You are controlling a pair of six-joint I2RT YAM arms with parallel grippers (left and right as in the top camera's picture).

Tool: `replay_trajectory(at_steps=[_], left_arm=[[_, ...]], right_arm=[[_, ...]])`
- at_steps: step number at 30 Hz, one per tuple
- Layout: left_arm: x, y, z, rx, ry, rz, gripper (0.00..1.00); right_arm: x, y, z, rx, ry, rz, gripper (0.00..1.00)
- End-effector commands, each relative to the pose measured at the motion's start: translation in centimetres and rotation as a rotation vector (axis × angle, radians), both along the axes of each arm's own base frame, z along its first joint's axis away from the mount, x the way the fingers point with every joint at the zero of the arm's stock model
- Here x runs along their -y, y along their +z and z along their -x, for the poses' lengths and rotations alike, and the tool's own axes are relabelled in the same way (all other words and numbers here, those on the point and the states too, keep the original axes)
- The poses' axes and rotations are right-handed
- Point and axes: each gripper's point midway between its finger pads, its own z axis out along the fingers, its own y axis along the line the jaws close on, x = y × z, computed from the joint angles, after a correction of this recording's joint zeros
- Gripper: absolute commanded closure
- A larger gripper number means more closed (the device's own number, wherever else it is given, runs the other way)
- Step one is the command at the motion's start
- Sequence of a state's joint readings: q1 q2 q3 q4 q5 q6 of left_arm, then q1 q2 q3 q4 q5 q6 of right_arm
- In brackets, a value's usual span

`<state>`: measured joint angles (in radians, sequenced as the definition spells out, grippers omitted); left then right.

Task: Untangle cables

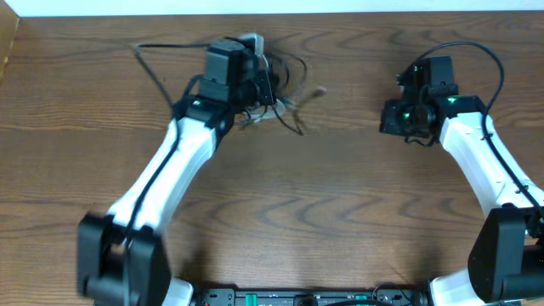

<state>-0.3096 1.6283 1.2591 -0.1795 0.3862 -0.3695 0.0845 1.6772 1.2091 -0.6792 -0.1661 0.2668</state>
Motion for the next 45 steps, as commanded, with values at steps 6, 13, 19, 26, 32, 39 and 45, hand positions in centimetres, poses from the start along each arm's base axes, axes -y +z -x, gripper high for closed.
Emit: replay_trajectory(at_steps=[6, 13, 19, 26, 32, 39, 45], left_arm=[[0.3, 9.8, 2.7, 0.202, -0.057, 0.095, 0.92], [3.2, 11.3, 5.7, 0.212, -0.290, 0.193, 0.92], [5.0, 10.4, 7.8, 0.170, -0.479, 0.253, 0.92], [6.1, 9.2, 8.6, 0.112, -0.575, 0.311, 0.92], [6.1, 9.3, 8.4, 0.121, -0.575, 0.313, 0.92], [6.1, 9.2, 8.3, 0.125, -0.571, 0.310, 0.93], [5.7, 8.4, 7.4, 0.116, -0.517, 0.276, 0.93]], right_arm=[[-3.1, 3.3, -1.8, 0.188, 0.291, -0.124, 0.91], [-10.8, 12.6, -1.4, 0.542, 0.725, -0.547, 0.48], [-11.9, 16.7, -1.6, 0.663, 0.810, -0.638, 0.33], [-12.3, 17.7, -1.0, 0.659, 0.828, -0.708, 0.33], [-13.2, 18.1, 0.0, 0.648, 0.870, -0.753, 0.32], [-13.5, 18.7, -0.2, 0.611, 0.828, -0.797, 0.31], [-14.0, 18.2, -1.7, 0.586, 0.716, -0.748, 0.46]])
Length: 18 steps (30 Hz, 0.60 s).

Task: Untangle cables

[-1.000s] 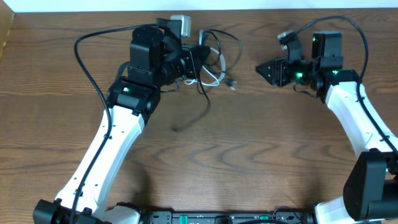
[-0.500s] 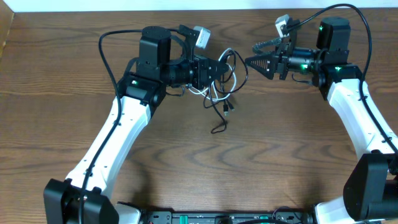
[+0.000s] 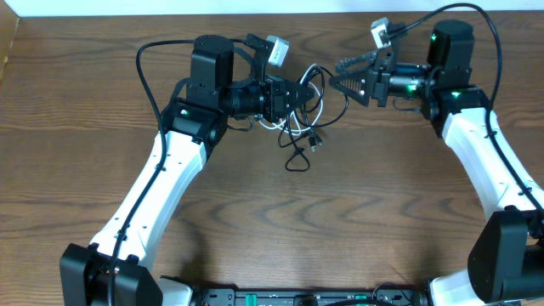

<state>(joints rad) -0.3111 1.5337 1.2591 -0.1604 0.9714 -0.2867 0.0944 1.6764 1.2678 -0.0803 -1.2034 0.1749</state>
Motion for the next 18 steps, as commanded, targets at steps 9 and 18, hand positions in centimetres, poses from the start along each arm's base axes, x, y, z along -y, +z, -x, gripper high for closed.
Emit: replay_trajectory(at_steps=[9, 18], left_arm=[[-1.9, -1.9, -2.4, -0.012, 0.174, -0.132, 0.93], [-2.2, -2.6, -3.0, -0.041, 0.215, -0.146, 0.92]], right_arm=[[0.2, 1.4, -2.8, -0.020, -0.275, 0.088, 0.44], [-3.1, -0.1, -1.3, -0.082, -0.253, 0.135, 0.49]])
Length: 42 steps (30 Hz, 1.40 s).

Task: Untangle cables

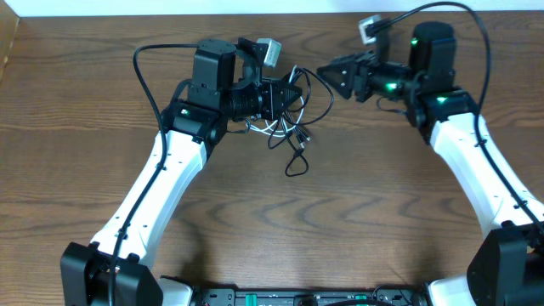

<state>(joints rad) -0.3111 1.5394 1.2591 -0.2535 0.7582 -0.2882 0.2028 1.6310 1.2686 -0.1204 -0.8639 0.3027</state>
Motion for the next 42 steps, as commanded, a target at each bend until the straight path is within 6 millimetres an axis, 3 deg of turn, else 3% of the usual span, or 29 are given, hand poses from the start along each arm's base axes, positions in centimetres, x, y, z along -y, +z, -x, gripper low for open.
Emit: replay_trajectory(at_steps=[1, 5, 17, 24, 27, 28, 30, 34, 39, 42], left_arm=[[-0.3, 0.5, -1.0, 0.021, 0.036, -0.012, 0.93], [-0.3, 0.5, -1.1, 0.016, 0.039, -0.009, 0.92], [0.0, 0.6, -0.9, -0.009, 0.046, 0.007, 0.92], [0.3, 0.6, -0.7, -0.027, 0.046, 0.018, 0.93], [-0.2, 0.3, -1.2, -0.026, 0.078, -0.001, 0.93], [-0.5, 0.2, -1.4, -0.031, 0.096, -0.008, 0.93], [-2.1, -0.9, -2.4, -0.086, 0.214, -0.040, 0.92], [-5.4, -2.7, -3.4, -0.166, 0.391, -0.104, 0.93], [-6.9, -3.0, -3.9, -0.176, 0.431, -0.116, 0.93], [-7.1, -3.0, -4.0, -0.176, 0.436, -0.115, 0.93]], right_arm=[[-1.2, 0.3, 0.2, -0.019, -0.059, 0.043, 0.51], [-0.9, -2.1, 0.1, -0.112, -0.155, 0.116, 0.55], [-2.8, -4.0, -0.5, -0.094, -0.185, 0.175, 0.58], [-3.6, -7.5, -1.5, -0.131, -0.191, 0.217, 0.76], [-3.1, -8.2, -1.9, -0.127, -0.200, 0.240, 0.99], [-2.9, -8.0, -2.0, -0.122, -0.202, 0.240, 0.99], [-1.8, -7.1, -2.3, -0.113, -0.226, 0.233, 0.99], [2.5, -3.7, -2.7, -0.078, -0.313, 0.215, 0.99], [10.1, 0.0, -2.4, -0.071, -0.479, 0.202, 0.99], [15.0, -0.3, -1.9, -0.128, -0.595, 0.227, 0.99]])
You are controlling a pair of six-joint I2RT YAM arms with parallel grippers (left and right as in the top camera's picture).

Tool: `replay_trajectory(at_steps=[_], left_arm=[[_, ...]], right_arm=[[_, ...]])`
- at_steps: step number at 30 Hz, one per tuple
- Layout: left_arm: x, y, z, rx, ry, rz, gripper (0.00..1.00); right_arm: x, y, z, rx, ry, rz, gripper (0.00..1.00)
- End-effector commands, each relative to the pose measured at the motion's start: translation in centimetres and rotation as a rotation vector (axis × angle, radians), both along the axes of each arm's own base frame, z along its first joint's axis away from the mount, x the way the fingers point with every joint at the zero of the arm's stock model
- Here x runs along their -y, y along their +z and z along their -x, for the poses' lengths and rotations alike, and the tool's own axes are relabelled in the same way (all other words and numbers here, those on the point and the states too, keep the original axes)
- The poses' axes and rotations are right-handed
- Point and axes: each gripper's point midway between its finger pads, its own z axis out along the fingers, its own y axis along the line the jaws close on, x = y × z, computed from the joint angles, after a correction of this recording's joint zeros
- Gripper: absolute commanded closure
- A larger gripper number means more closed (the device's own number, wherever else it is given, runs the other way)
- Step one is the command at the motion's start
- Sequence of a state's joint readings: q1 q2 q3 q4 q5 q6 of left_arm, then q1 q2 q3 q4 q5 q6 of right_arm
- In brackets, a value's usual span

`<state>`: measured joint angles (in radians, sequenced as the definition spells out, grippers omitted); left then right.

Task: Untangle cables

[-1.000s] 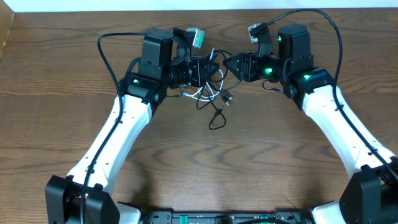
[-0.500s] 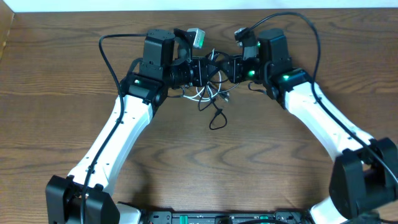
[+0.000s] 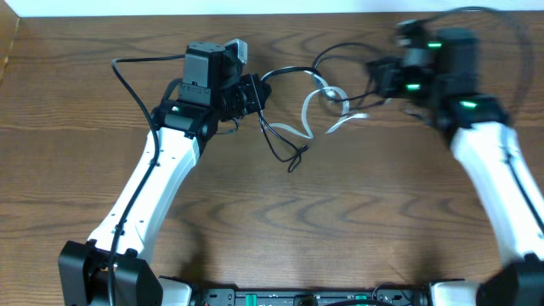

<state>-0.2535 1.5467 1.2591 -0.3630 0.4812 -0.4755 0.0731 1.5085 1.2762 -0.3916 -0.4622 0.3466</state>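
Observation:
The cable tangle is spread out between my two grippers at the back of the table. A black cable (image 3: 280, 140) loops down from my left gripper (image 3: 257, 92), which is shut on it. A white cable (image 3: 327, 106) curls through the middle and runs right to my right gripper (image 3: 374, 85). That gripper is motion-blurred and appears shut on the white cable's end. Another black loop (image 3: 340, 49) arcs from the tangle's top toward the right wrist.
The wooden table (image 3: 272, 221) carries only the cables and the two arms. A white wall edge runs along the back. Each arm's own black lead hangs by its wrist, the left one (image 3: 127, 72) looping out to the left.
My right gripper has moved to the right, away from the left one, and the white cable now stretches out after it. The bundle has spread open. My left gripper has shifted slightly left.
At first my left gripper sat on the bunched cables at the back left, with the right arm far off. Then the left held the bundle up and the right gripper came close, open, then closer. Now the grippers are apart and the cables are pulled out between them.

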Motion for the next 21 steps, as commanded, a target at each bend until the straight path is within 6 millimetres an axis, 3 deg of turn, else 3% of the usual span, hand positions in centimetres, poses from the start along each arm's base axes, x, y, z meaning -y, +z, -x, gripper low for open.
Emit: replay_trajectory(at_steps=[1, 6, 8, 14, 21], left_arm=[[-1.2, 0.7, -1.1, 0.018, 0.061, -0.017, 0.93], [-1.2, 0.7, -1.1, 0.019, 0.061, -0.017, 0.93], [-1.2, 0.7, -1.1, 0.019, 0.061, -0.017, 0.93], [-1.2, 0.7, -1.1, 0.018, 0.060, -0.016, 0.93], [-1.2, 0.7, -1.1, 0.018, 0.060, -0.016, 0.93]], right_arm=[[5.6, 0.6, 0.2, -0.016, -0.145, 0.042, 0.99], [11.6, -3.2, 1.4, -0.172, -0.285, 0.090, 0.99], [12.9, -4.7, 1.6, -0.223, -0.318, 0.103, 0.99], [15.0, -9.7, 1.9, -0.370, -0.350, 0.135, 0.99], [18.1, -15.3, 3.6, -0.564, -0.422, 0.166, 0.99]])
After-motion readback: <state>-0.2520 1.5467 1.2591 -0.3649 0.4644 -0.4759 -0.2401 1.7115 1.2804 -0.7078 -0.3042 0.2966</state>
